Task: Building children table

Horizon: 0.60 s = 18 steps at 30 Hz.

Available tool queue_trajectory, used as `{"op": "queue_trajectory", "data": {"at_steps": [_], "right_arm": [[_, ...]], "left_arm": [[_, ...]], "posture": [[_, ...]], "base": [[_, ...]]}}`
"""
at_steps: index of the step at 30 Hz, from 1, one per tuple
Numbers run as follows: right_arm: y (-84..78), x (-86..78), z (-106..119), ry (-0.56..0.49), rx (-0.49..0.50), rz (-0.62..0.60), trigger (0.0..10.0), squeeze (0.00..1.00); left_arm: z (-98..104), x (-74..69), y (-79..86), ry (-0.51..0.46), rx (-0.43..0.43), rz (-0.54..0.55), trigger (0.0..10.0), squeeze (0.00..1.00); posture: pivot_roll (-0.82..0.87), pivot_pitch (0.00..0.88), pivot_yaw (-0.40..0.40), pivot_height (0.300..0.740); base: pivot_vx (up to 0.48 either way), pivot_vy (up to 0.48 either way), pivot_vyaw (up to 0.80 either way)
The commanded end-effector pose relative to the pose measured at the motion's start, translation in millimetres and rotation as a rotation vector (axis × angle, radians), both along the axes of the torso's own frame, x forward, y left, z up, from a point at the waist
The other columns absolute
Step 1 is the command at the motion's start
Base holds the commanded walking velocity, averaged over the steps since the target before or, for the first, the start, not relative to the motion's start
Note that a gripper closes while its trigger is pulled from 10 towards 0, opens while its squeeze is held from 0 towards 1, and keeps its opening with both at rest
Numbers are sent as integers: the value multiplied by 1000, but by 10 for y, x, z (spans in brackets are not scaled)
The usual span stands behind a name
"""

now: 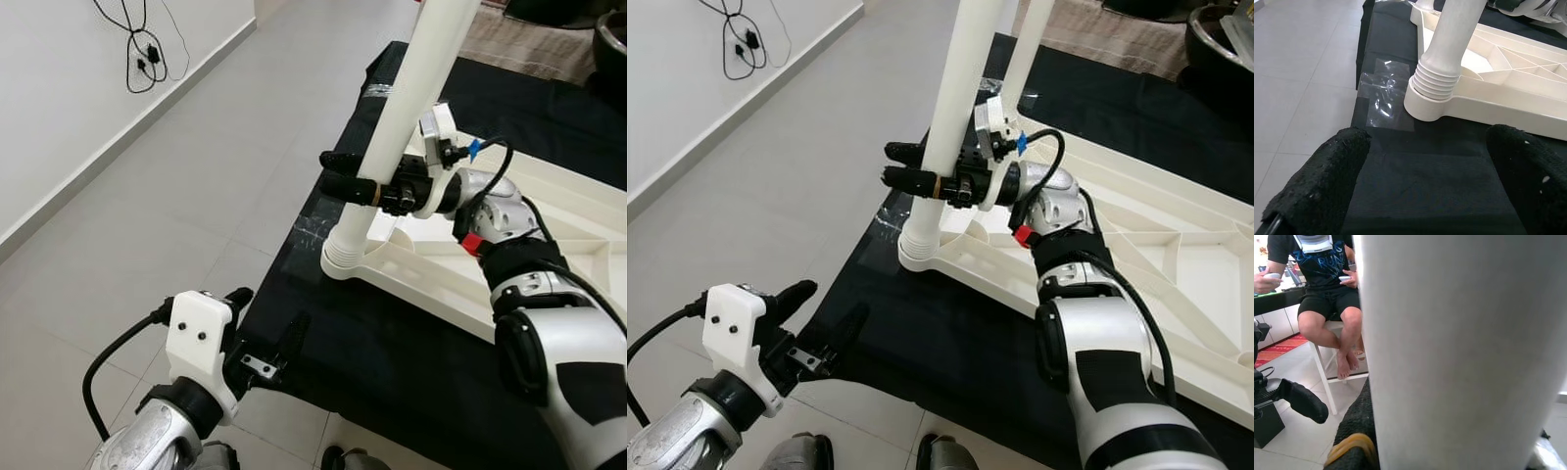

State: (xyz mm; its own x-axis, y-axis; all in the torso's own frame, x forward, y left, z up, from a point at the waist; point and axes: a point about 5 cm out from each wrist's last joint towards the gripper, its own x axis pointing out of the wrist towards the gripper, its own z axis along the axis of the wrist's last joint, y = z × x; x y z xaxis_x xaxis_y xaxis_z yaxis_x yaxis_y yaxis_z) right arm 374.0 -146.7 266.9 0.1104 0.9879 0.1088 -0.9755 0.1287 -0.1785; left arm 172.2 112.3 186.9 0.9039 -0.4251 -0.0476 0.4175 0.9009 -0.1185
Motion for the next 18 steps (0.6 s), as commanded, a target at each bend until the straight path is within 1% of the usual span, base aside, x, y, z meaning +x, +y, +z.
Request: {"op": "queue_trajectory", "data": {"at_steps": [1, 3, 9, 11, 15, 16, 17, 18], "right_arm": [[-19, -22, -109, 22, -44, 13, 10000, 0], [5, -53, -200, 22, -72, 39, 10000, 0], [52, -79, -292, 14, -92, 56, 10000, 0], [151, -147, -375, -6, -96, 114, 10000, 0], [161, -162, -387, -4, -98, 130, 10000, 0], [215, -219, -459, 9, -136, 178, 10000, 0], [215, -219, -459, 9, -136, 178, 10000, 0], [237, -239, -492, 11, -156, 193, 10000, 0]], "left_arm": [[-7, -21, -8, 11, 7, 0, 10000, 0], [-8, -23, -6, 10, 8, -1, 10000, 0], [-9, -29, -6, 9, 10, -2, 10000, 0], [-7, -30, 1, 9, 11, 2, 10000, 0], [-7, -31, 2, 9, 11, 3, 10000, 0], [-6, -32, 11, 10, 14, 5, 10000, 0], [-6, -32, 11, 10, 14, 5, 10000, 0], [-7, -34, 14, 10, 15, 4, 10000, 0]], "posture": [[195, 254, -109, 740], [196, 240, -105, 740], [198, 238, -106, 740], [199, 248, -107, 740], [199, 248, -107, 740], [201, 252, -105, 740], [201, 252, -105, 740], [201, 252, -105, 740]], "base": [[0, 0, 0], [0, 0, 0], [0, 0, 0], [0, 0, 0], [0, 0, 0], [0, 0, 0], [0, 0, 0], [0, 0, 0]]}}
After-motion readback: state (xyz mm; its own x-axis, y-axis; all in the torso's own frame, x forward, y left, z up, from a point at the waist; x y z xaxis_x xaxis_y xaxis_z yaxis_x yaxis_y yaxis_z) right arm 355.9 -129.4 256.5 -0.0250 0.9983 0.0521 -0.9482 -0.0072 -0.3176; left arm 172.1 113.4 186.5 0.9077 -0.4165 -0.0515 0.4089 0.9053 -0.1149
